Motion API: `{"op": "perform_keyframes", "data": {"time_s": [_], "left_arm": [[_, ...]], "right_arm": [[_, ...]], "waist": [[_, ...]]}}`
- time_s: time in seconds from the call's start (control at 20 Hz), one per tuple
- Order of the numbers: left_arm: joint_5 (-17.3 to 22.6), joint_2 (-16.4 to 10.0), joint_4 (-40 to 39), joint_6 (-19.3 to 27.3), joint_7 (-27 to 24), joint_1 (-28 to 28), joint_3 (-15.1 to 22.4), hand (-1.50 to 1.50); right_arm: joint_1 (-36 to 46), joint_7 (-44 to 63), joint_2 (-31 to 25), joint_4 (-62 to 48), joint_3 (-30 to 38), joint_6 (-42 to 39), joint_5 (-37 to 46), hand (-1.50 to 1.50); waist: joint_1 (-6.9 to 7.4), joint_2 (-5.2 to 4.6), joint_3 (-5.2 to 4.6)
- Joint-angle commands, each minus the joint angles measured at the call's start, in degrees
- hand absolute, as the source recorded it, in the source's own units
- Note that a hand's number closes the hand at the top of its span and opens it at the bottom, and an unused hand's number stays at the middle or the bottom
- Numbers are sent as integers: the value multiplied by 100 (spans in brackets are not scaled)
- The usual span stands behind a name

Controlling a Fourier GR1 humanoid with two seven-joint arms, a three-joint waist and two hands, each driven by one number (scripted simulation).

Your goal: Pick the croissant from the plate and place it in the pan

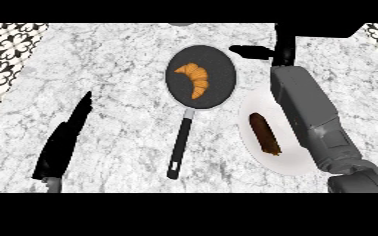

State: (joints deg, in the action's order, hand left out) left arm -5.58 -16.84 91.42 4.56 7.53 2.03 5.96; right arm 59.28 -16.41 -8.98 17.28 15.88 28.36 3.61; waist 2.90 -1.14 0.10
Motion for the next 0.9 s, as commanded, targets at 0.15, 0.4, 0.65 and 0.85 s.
{"op": "perform_keyframes", "data": {"time_s": [0.15,0.4,0.65,0.85], "left_arm": [[67,-32,259,-51,142,243,-160,0],[-4,-88,77,-157,-315,411,-244,0],[-24,112,172,-113,266,92,-249,0],[-120,74,175,-141,12,321,-322,0]], "right_arm": [[-686,-811,-899,9,195,-851,-133,-150],[-948,-1068,-1474,-137,249,-1378,-136,-150],[-1254,-1201,-1939,-117,287,-2145,-213,-150],[-1187,-1014,-2461,-205,314,-2645,-219,-150]], "waist": [[-169,76,-3],[-152,68,-4],[-202,80,-3],[-182,82,-4]]}}
